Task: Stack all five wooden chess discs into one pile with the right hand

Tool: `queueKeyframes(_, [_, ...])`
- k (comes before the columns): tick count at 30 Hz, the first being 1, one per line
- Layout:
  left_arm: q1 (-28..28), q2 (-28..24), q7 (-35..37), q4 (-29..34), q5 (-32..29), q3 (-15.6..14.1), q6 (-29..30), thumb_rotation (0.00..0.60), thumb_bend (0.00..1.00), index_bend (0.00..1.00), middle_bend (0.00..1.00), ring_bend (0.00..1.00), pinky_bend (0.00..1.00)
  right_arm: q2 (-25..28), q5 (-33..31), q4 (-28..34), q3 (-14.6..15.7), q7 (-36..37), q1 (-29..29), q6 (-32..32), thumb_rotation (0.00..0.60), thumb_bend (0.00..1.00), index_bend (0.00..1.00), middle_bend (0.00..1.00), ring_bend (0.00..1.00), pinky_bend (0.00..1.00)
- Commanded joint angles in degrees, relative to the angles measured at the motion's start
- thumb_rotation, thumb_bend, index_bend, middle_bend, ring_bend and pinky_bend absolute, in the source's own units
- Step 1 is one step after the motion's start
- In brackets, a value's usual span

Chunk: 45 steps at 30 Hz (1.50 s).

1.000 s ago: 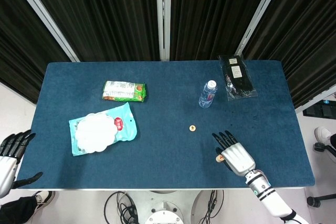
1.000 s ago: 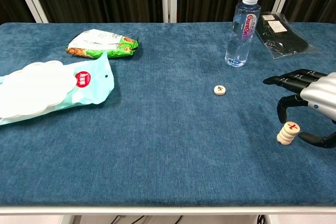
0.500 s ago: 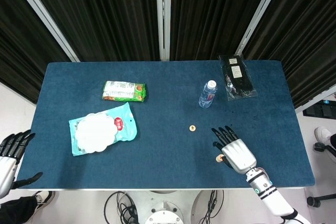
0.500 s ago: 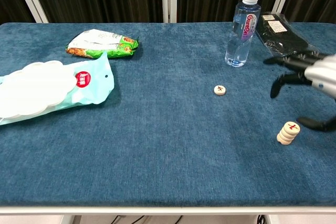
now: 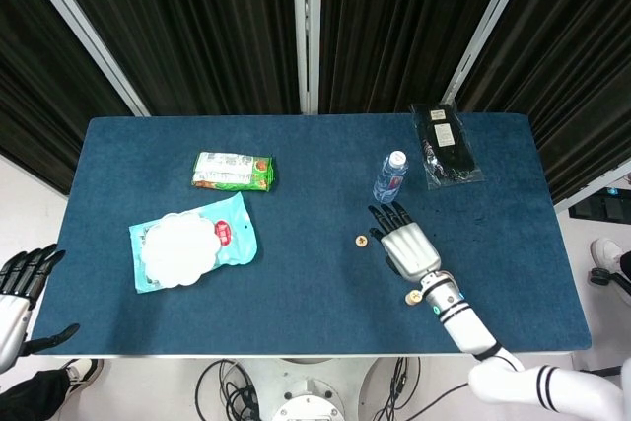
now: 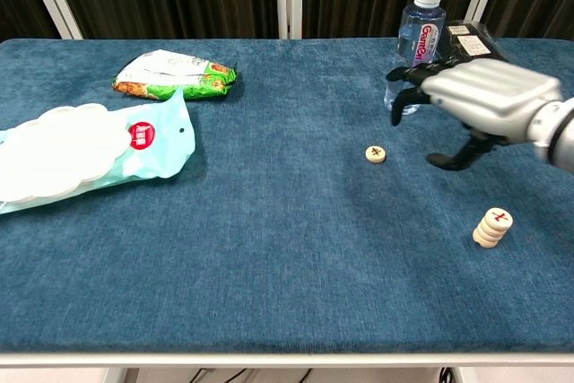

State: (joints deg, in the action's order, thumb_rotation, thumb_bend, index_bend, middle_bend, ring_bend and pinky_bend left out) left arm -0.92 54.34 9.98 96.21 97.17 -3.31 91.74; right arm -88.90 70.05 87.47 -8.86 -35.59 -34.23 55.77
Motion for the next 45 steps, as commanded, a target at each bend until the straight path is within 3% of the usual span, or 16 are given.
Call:
queueKeyframes(1, [-0.04,-0.02,0.28,-0.19,-0.17,0.03,-0.1,0.6,0.0,0.07,0.01,0.0,0.0,-5.27,-4.74,-5.29,-2.15,-4.33,-3.57,-2.01,0.6,0.27,0.28,0.0,0.0,0.0])
queueKeyframes(11, [-0.02,-0.18,1.36,-0.69,-0.5,0.15,0.0,0.6,0.0,0.07,0.01,0.0,0.0,-10.47,-8.67,-10.74,-2.39,-4.92,-6.7,-2.66,0.6,0.27,0.31,0.0,0.0,0.0])
queueKeyframes(34, [-0.04,-0.18,1.78,-0.93,-0.9,0.27,-0.16,0.6,0.0,0.07,0.01,0.0,0.0,-11.06,-10.1,-12.08,-0.28,-4.47,-8.03,-1.23,0.6,0.29,0.47,0.01,0.0,0.0])
queueKeyframes(40, [-0.1,-0.13,1.82,-1.09,-0.97,0.3,-0.3,0.6,0.0,0.07,0.01,0.0,0.0,-10.08,-8.93,-10.84,0.12,-3.74,-7.79,0.18,0.6,0.29,0.51,0.01,0.0,0.0])
queueKeyframes(45, [-0.16,-0.12,1.8,-1.14,-1.04,0.33,-0.4,0.6,0.0,0.07,0.01,0.0,0.0,-5.18,-5.47,-4.37,1.48,-2.98,-6.23,3.23,0.6,0.29,0.51,0.02,0.0,0.0])
